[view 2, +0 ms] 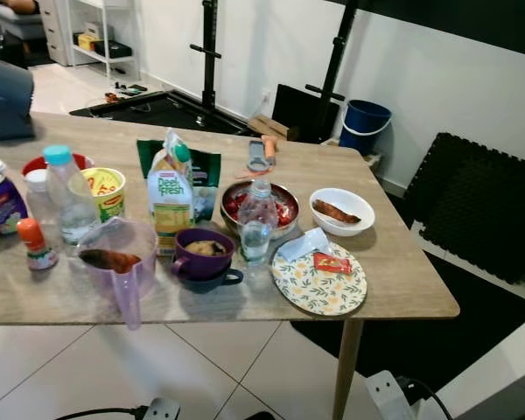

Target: Restocking fridge

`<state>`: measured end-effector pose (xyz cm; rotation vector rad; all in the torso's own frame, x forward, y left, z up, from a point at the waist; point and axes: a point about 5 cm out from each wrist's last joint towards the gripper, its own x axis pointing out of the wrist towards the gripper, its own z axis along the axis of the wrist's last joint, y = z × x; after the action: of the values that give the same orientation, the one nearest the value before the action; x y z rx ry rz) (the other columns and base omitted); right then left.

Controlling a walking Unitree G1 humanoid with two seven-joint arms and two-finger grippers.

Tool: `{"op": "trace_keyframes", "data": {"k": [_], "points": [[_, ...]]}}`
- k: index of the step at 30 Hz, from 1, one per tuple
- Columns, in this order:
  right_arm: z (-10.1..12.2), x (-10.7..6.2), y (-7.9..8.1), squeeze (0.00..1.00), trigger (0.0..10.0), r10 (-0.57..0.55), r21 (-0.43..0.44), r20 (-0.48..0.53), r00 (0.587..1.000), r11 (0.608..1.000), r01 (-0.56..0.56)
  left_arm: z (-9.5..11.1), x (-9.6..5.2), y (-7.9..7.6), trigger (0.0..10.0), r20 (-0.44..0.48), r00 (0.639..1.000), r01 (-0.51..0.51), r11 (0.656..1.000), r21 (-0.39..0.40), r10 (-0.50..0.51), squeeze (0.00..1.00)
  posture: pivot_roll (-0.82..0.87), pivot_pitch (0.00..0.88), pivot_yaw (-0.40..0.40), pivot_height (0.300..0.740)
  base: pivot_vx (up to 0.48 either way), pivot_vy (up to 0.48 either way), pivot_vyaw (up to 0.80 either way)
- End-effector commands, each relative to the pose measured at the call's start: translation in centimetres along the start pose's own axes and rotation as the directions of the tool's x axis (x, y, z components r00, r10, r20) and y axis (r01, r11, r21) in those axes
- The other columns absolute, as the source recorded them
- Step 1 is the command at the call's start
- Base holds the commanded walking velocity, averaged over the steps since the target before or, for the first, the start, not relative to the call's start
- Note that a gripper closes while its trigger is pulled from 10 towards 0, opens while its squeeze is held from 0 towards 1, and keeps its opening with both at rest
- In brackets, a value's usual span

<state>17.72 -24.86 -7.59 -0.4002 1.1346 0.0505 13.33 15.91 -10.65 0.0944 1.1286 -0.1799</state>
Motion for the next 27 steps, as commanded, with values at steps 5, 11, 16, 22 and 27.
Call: {"op": "trace_keyframes", "data": {"k": [5,11,16,22,27], "points": [[-1.4,0.0,1.5,0.0,10.0,0.03,0.037,-0.027,0.999,0.999,-0.029,-2.6,-0.5,0.7,10.0,-0.101,0.995,0.012,0.999,0.045,-0.007,0.0,0.04,0.0,-0.088,0.74,0.0,0.0,0.0],[-4.1,-0.2,3.8,0.0,10.0,0.083,0.046,-0.06,0.995,0.996,-0.08,-2.6,-0.7,2.2,10.0,-0.104,0.995,-0.002,0.996,0.084,0.011,0.0,0.06,0.0,-0.033,0.74,0.0,0.0,0.0],[-3.9,-0.2,5.1,0.0,10.0,0.107,0.062,-0.048,0.993,0.993,-0.104,-2.9,-1.0,3.2,10.0,-0.115,0.993,-0.006,0.992,0.123,0.02,0.0,0.08,0.0,-0.011,0.74,0.0,0.0,0.0],[-3.7,-0.3,6.1,0.0,10.0,0.154,-0.04,-0.051,0.987,0.987,-0.156,-2.8,-1.4,5.0,10.0,-0.082,0.993,-0.081,0.996,0.042,0.084,0.0,0.15,0.012,-0.038,0.74,0.0,0.0,0.0],[-2.3,0.0,5.1,0.0,10.0,0.138,-0.099,-0.03,0.99,0.985,-0.14,-2.6,-1.4,4.9,10.0,-0.056,0.992,-0.111,0.993,0.034,0.113,0.0,0.17,0.011,-0.048,0.74,0.0,0.0,0.0]]}}
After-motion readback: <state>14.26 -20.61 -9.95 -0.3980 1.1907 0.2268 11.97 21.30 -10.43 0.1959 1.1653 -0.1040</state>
